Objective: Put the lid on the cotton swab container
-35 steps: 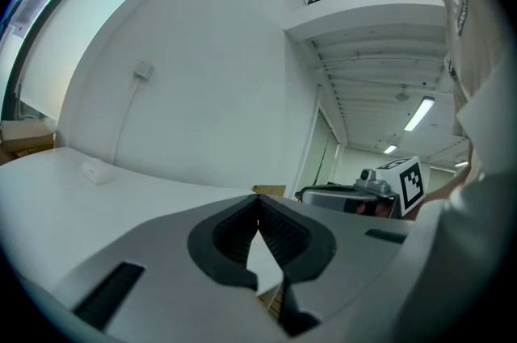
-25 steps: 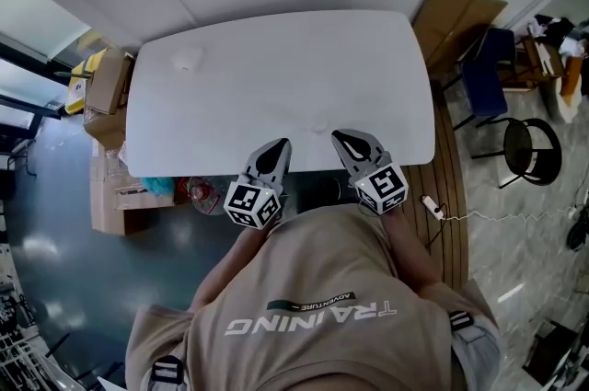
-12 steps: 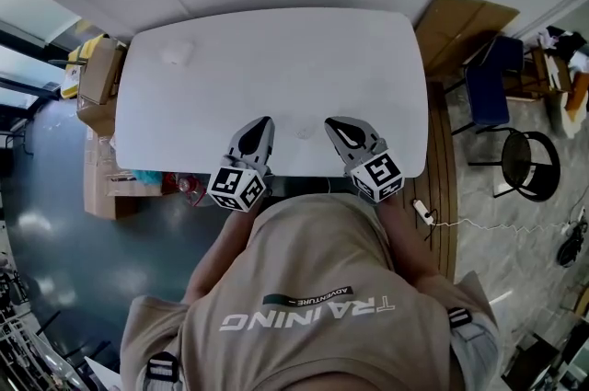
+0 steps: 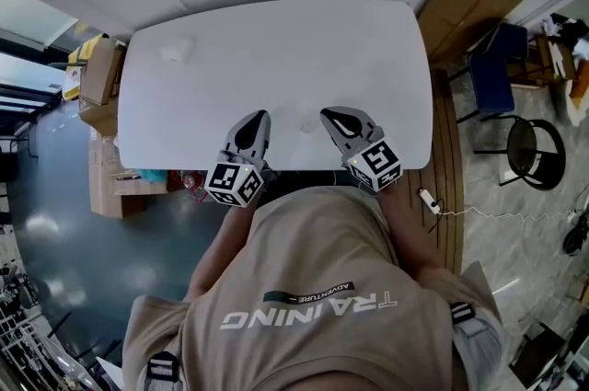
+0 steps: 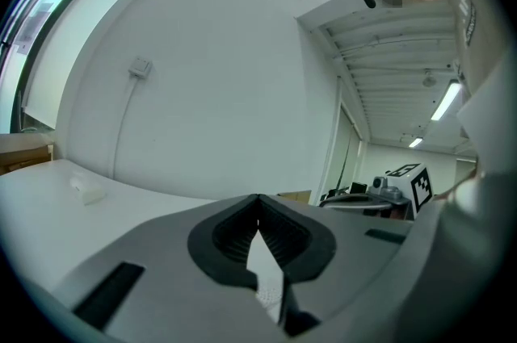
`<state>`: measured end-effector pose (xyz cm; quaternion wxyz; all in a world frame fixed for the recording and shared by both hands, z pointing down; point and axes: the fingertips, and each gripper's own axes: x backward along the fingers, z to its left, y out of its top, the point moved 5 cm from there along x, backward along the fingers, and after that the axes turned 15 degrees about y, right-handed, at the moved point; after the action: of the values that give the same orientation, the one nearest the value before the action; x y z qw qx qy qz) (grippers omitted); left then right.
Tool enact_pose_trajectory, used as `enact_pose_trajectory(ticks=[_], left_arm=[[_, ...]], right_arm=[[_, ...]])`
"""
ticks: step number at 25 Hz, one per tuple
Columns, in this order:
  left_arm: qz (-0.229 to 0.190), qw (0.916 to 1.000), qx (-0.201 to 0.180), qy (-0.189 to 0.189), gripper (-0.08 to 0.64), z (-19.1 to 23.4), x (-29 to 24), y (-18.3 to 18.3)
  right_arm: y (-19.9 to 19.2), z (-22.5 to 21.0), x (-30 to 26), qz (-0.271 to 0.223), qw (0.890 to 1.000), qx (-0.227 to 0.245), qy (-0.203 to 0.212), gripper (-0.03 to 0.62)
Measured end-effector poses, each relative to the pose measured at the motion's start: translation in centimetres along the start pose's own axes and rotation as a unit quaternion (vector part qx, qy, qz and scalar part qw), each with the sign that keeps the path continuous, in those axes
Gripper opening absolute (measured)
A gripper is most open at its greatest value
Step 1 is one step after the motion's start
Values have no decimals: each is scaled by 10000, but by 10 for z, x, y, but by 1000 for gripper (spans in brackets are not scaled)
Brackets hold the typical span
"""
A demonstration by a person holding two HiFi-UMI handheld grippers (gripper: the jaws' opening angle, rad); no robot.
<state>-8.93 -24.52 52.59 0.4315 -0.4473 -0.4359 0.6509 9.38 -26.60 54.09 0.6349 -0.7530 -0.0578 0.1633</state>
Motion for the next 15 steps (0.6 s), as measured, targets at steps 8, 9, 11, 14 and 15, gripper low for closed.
enact_pose_trajectory(ticks=[8,9,11,14,15], left_arm=[[-213,9989,-83,-415,12,7,-17,24],[-249,9985,-115,-474,12,6,-19,29],[-302,9976,-174,-600,12,5,-20,35],[-314,9967,-178,-730,12,6,-21,34],[-282,9968,-137,-732,12,9,-22,32]], right_arm=[[13,6,-28,339,9994,-21,14,20],[12,6,-31,422,9991,-64,17,19],[5,4,-36,629,9978,-213,9,18],[-13,-3,-48,1021,9938,-435,-28,20],[-19,-6,-53,1162,9919,-509,-41,20]])
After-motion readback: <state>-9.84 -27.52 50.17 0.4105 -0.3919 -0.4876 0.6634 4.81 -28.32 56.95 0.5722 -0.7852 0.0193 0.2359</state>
